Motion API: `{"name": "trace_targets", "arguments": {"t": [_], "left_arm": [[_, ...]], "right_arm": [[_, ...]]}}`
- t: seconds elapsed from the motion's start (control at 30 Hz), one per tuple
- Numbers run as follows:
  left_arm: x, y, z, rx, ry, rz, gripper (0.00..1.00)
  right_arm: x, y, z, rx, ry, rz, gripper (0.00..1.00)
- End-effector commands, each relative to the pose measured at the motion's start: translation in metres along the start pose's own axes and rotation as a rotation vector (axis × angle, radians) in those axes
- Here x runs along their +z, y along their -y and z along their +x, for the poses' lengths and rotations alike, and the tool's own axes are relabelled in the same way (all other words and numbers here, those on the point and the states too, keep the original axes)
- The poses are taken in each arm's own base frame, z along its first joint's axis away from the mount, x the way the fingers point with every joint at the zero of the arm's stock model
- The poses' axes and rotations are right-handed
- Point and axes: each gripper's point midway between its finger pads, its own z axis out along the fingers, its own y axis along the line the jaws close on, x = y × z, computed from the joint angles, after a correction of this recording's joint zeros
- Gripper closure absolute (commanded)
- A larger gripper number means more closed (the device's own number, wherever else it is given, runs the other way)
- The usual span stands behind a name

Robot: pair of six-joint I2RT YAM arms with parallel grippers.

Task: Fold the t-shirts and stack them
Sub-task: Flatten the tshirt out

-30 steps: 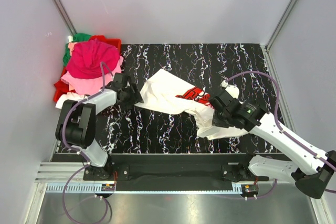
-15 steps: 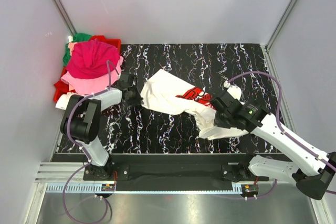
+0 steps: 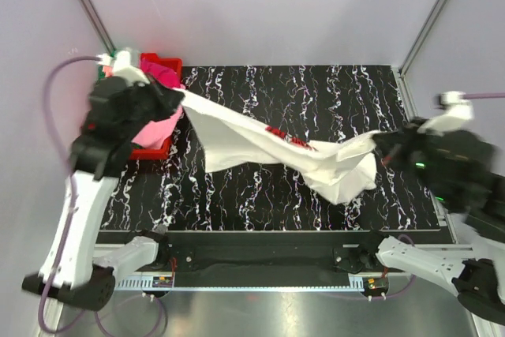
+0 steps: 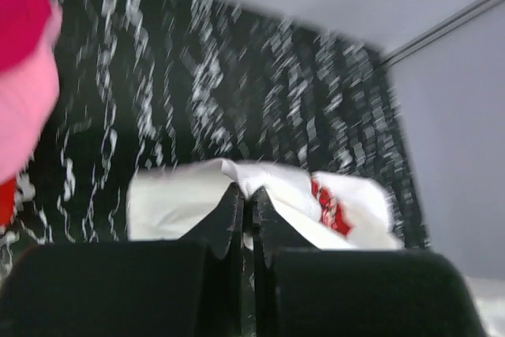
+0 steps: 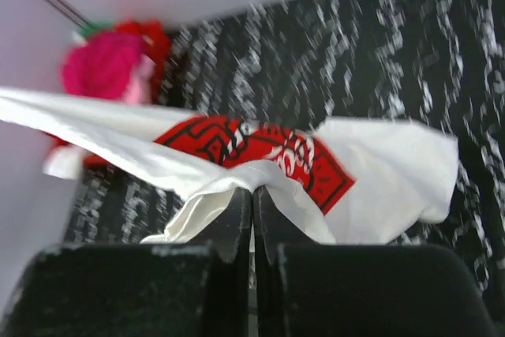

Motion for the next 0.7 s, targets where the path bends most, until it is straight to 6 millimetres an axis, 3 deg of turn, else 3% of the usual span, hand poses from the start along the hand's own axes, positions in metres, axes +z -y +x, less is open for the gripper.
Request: {"name": "trace_targets", "arguments": {"t": [0.0, 0.07, 0.1, 0.13, 0.2, 0.23, 0.33, 0.43, 0.5, 0.57, 0.6, 0.67], "left_arm": [[-0.082, 0.023, -0.044, 0.087, 0.149, 0.044, 1.0], [-0.132, 0.047, -0.074, 0.134, 0.274, 0.123, 1.0], [-0.148, 0.054, -0.083, 0.147, 0.316, 0.148, 1.0], [-0.179, 0.066, -0.095, 0.161, 0.391, 0.196, 1.0], [-0.211, 0.077, -0.108, 0.182, 0.48, 0.246, 1.0], [-0.238, 0.084, -0.116, 0.19, 0.544, 0.281, 1.0], [-0.276, 0.098, -0.126, 0.217, 0.646, 0.353, 1.0], [-0.285, 0.103, -0.134, 0.219, 0.677, 0.368, 1.0], [-0.274, 0.106, -0.137, 0.215, 0.652, 0.367, 1.0], [-0.266, 0.112, -0.139, 0.212, 0.631, 0.388, 1.0], [-0.251, 0.113, -0.141, 0.204, 0.605, 0.378, 1.0], [-0.232, 0.111, -0.145, 0.178, 0.572, 0.352, 1.0]], "right_arm": [[-0.063, -0.002, -0.081, -0.034, 0.278, -0.159, 1.0], [-0.097, -0.011, -0.106, -0.063, 0.381, -0.285, 1.0], [-0.111, -0.014, -0.115, -0.074, 0.419, -0.336, 1.0], [-0.137, -0.019, -0.13, -0.09, 0.49, -0.423, 1.0], [-0.165, -0.024, -0.141, -0.111, 0.558, -0.517, 1.0], [-0.191, -0.025, -0.152, -0.122, 0.631, -0.592, 1.0], [-0.227, -0.021, -0.171, -0.129, 0.759, -0.656, 1.0], [-0.236, -0.012, -0.19, -0.134, 0.829, -0.59, 1.0], [-0.236, -0.007, -0.2, -0.139, 0.861, -0.537, 1.0], [-0.227, -0.006, -0.215, -0.145, 0.9, -0.459, 1.0], [-0.218, -0.001, -0.221, -0.164, 0.911, -0.384, 1.0], [-0.194, -0.01, -0.233, -0.196, 0.908, -0.295, 1.0]]}}
